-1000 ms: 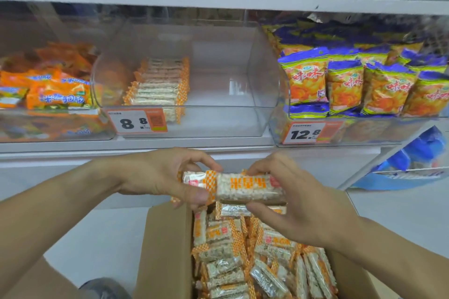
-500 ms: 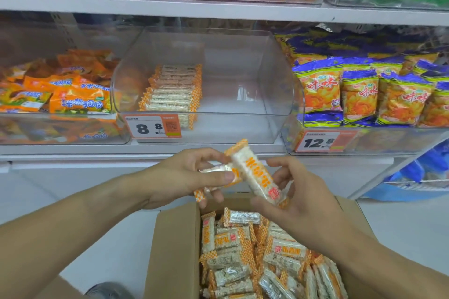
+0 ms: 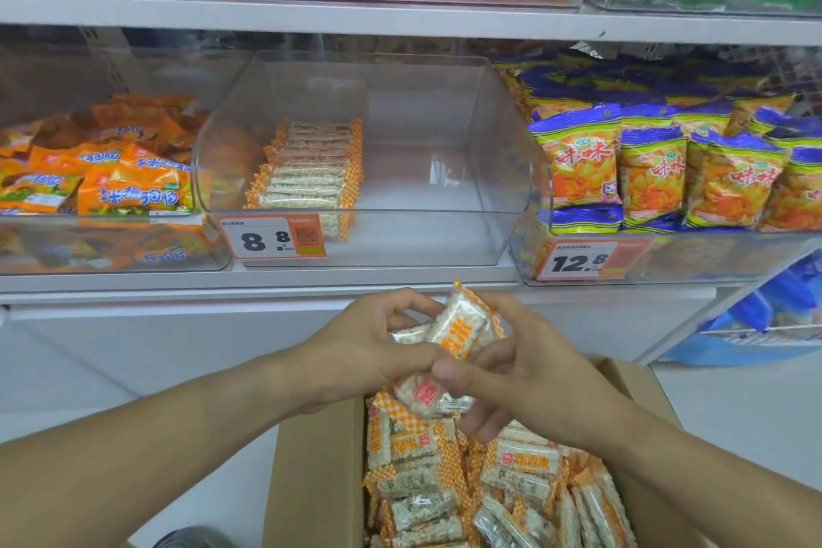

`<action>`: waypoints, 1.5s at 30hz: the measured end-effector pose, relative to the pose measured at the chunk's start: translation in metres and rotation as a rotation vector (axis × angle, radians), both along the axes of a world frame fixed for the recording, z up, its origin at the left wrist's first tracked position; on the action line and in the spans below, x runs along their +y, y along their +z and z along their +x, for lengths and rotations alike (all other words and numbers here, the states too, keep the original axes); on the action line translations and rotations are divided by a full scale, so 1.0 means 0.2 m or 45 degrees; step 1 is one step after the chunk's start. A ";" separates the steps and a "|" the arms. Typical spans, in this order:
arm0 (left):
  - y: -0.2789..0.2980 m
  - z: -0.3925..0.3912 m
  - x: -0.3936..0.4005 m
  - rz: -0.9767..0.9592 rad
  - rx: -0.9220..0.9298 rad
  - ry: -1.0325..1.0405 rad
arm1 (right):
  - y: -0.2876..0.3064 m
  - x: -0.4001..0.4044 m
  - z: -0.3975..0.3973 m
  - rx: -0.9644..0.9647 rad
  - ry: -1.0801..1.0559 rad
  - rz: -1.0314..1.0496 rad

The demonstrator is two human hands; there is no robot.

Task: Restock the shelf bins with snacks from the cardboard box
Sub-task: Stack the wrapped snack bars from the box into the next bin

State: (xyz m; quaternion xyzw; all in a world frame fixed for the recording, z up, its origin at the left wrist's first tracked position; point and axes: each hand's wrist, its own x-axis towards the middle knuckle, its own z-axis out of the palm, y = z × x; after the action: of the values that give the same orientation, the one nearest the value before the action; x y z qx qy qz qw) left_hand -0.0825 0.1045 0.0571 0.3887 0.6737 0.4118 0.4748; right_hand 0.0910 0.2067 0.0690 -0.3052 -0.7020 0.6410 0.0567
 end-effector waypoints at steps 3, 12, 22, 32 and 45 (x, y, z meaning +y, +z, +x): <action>0.02 -0.03 -0.01 -0.025 0.000 -0.161 | 0.00 0.08 0.05 -0.077 0.046 0.448; 0.08 -0.04 -0.01 -0.012 -0.192 -0.173 | -0.08 0.13 0.02 0.120 -0.287 0.329; 0.15 -0.11 -0.01 -0.019 -0.184 -0.041 | -0.05 0.20 0.05 -0.059 -0.206 0.426; 0.20 -0.23 -0.09 0.103 0.148 -0.316 | 0.01 0.09 0.04 0.163 0.216 0.443; 0.31 -0.59 -0.23 0.533 1.172 0.625 | 0.45 0.27 -0.48 0.332 -0.165 0.999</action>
State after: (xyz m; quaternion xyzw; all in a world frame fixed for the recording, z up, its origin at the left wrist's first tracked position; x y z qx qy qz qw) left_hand -0.1995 0.0575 0.1188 0.4461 0.7860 0.4230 -0.0651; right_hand -0.0049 0.2613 0.1592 -0.2205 -0.8592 0.3533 0.2973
